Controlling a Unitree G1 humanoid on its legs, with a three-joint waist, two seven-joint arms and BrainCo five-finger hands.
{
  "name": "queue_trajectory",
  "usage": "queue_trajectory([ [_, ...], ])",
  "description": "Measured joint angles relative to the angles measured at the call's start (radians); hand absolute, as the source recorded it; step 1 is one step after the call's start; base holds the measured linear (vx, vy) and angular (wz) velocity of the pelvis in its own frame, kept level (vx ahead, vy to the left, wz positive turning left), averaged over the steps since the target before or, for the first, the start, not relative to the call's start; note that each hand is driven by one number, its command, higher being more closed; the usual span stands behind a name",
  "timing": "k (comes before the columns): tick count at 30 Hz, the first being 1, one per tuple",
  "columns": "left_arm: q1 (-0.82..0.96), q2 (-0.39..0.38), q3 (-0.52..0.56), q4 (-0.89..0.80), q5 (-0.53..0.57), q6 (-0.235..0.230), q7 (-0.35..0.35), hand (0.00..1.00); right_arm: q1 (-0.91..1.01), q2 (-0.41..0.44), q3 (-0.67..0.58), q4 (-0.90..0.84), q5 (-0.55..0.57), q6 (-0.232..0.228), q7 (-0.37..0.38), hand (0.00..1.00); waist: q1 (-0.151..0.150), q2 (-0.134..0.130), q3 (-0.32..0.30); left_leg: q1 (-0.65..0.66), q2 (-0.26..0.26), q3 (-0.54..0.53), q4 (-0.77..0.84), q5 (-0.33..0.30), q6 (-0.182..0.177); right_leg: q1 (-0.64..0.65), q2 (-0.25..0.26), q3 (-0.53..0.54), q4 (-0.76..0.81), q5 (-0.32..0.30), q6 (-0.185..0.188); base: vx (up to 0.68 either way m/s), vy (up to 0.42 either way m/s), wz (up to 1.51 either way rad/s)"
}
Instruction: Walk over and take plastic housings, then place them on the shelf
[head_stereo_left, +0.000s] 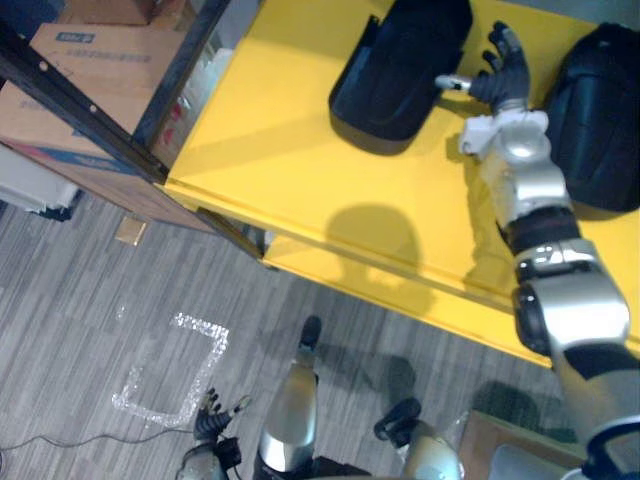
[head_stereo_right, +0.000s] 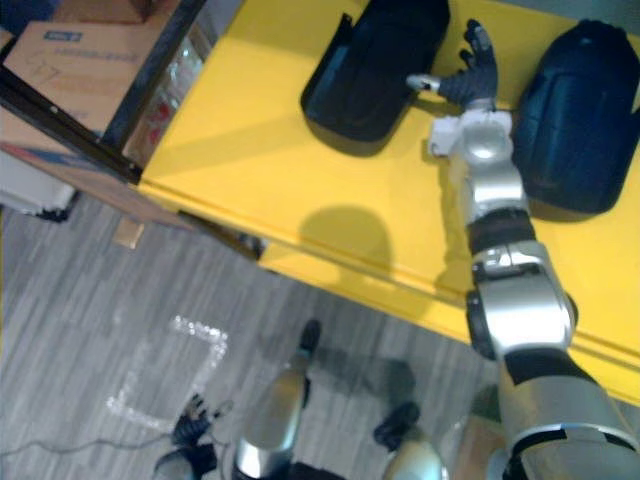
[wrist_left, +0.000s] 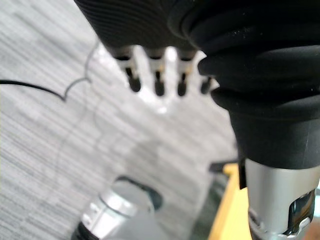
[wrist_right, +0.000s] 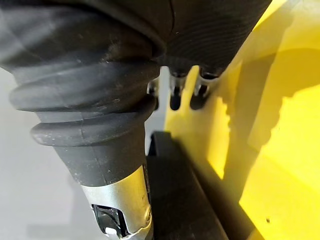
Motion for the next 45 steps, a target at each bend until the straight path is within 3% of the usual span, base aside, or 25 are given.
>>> queue_trajectory([
  [11,0.0,0.0,0.0,-0.007,-0.028,-0.001,-0.001,0.0,0.0,0.0,0.023,0.006,-0.009,-0.026,0.037,0.0,0.013,0.003,-0.002,-0.014,-0.002,-0.019,0.015,0.0,0.0,0.004,0.004,-0.012,0.001,0.004,0.008,-0.02,-0.02,0.04],
  [16,0.0,0.0,0.003,-0.006,-0.035,-0.001,-0.001,0.0,0.0,0.008,0.023,0.004,-0.009,-0.023,0.037,0.0,0.028,0.003,-0.002,-0.016,-0.001,-0.02,0.014,0.0,0.0,0.005,0.005,-0.015,0.002,0.004,0.007,-0.02,-0.01,0.01],
  [30,0.0,0.0,0.004,-0.004,-0.037,-0.006,-0.001,0.0,0.0,0.051,0.043,-0.018,-0.052,-0.038,0.021,0.0,0.034,0.001,-0.003,-0.018,0.003,-0.02,0.013,0.0,-0.001,0.005,0.01,-0.014,-0.001,0.004,0.008,0.0,-0.001,0.0],
  [33,0.0,0.0,0.005,0.005,-0.037,-0.017,-0.002,0.0,0.002,0.067,0.044,-0.018,-0.111,-0.038,-0.048,0.0,0.04,-0.006,-0.007,-0.019,0.005,-0.02,0.011,0.0,-0.001,0.004,0.011,-0.013,-0.003,0.004,0.008,0.0,0.0,0.0],
  [36,-0.001,0.0,0.006,0.008,-0.037,-0.025,-0.002,0.0,0.002,0.073,0.043,-0.019,-0.181,-0.044,-0.163,0.0,0.054,-0.008,-0.008,-0.019,0.007,-0.019,0.006,0.002,-0.004,0.004,0.012,-0.013,-0.007,0.005,0.008,0.0,0.0,0.0],
  [40,-0.001,0.001,0.009,0.041,-0.037,-0.039,-0.002,0.0,0.002,0.079,0.034,-0.039,-0.379,-0.077,-0.402,0.0,0.053,-0.025,-0.016,-0.018,0.013,-0.018,-0.004,0.007,-0.009,0.004,0.027,-0.01,-0.028,0.014,0.011,0.0,-0.012,-0.02],
  [44,-0.001,0.0,0.02,0.043,-0.037,-0.062,-0.001,0.0,0.0,0.069,-0.003,-0.184,-0.508,-0.113,-0.567,0.0,0.047,-0.042,-0.025,-0.012,0.032,0.005,-0.005,0.007,-0.009,0.005,0.042,0.007,-0.057,0.035,0.007,-0.01,-0.022,-0.17],
  [45,-0.001,0.0,0.023,0.044,-0.037,-0.062,-0.001,0.0,-0.001,0.067,-0.002,-0.209,-0.522,-0.114,-0.579,0.0,0.047,-0.044,-0.026,-0.006,0.035,0.01,-0.005,0.007,-0.009,0.007,0.045,0.014,-0.06,0.039,0.006,-0.01,-0.034,-0.27],
])
